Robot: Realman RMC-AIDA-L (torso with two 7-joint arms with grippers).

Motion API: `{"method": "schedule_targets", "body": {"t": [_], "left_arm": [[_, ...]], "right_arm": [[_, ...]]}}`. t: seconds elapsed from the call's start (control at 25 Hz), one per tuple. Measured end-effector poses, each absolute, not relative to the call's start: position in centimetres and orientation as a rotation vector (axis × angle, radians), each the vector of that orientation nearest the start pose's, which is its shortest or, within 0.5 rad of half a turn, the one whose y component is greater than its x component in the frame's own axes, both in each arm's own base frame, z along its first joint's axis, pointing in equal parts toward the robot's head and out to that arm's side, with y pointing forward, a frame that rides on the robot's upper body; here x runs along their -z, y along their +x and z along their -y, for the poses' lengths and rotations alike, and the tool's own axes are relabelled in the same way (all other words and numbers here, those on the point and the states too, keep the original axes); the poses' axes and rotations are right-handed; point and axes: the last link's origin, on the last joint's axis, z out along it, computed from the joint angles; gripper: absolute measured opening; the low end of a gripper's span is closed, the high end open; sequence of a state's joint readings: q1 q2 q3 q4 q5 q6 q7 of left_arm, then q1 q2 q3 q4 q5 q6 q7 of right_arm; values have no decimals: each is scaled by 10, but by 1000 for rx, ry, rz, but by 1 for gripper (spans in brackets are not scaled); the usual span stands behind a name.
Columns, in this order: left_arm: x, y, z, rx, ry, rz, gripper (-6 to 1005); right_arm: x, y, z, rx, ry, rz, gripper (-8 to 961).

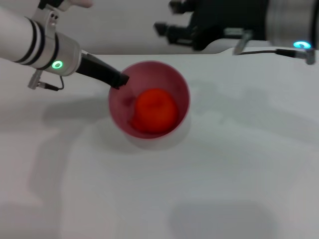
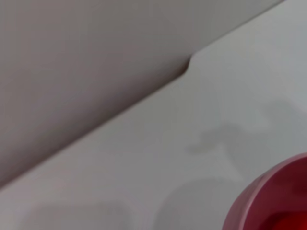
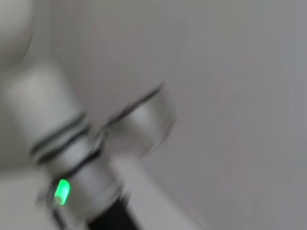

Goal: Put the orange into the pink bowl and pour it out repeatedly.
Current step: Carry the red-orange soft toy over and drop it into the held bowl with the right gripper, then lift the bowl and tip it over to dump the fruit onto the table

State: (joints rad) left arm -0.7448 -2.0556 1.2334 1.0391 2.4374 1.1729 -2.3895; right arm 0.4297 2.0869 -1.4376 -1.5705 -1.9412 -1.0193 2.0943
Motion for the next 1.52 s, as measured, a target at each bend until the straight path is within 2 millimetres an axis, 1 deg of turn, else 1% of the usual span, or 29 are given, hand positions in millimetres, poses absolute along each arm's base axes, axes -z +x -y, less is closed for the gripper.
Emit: {"method": "schedule_targets", "body": {"t": [0.12,0.24,0.36,0.48,0.6,0.76,0.88,1.04,1.16,1.24,1.36,1.52], "left_arm": [[11,-160,-424,-84,-2500,715,41],[21,-151,-423,-71,-2484,598,42],[29,-144,-425,-36,-2449,506,42],[39,-138,-425,-10,-2420,409,42],[47,-129,-422,38,-2388,304,43],[59,-114,-409,143,-2337,153,43],[65,-107,-400,226,-2269,36,43],[66,-107,-387,320,-2122,-115,44],[65,-109,-379,369,-2008,-210,44],[68,-111,-372,388,-1944,-284,45],[72,-113,-365,394,-1886,-370,45],[74,-112,-357,414,-1831,-438,45]], "right_arm": [[-46,101,-363,-831,-2408,-324,528],[-61,122,-357,-1087,-2261,-326,524],[-71,145,-350,-1242,-2115,-304,520],[-79,167,-346,-1344,-2000,-311,516],[-86,192,-345,-1397,-1875,-364,512],[-100,226,-341,-1472,-1639,-424,507],[-107,241,-336,-1511,-1538,-421,503],[-112,248,-332,-1527,-1501,-408,498],[-114,247,-331,-1538,-1496,-396,494],[-115,246,-330,-1548,-1496,-386,491],[-116,242,-329,-1567,-1499,-362,487],[-118,237,-329,-1591,-1505,-339,482]]}}
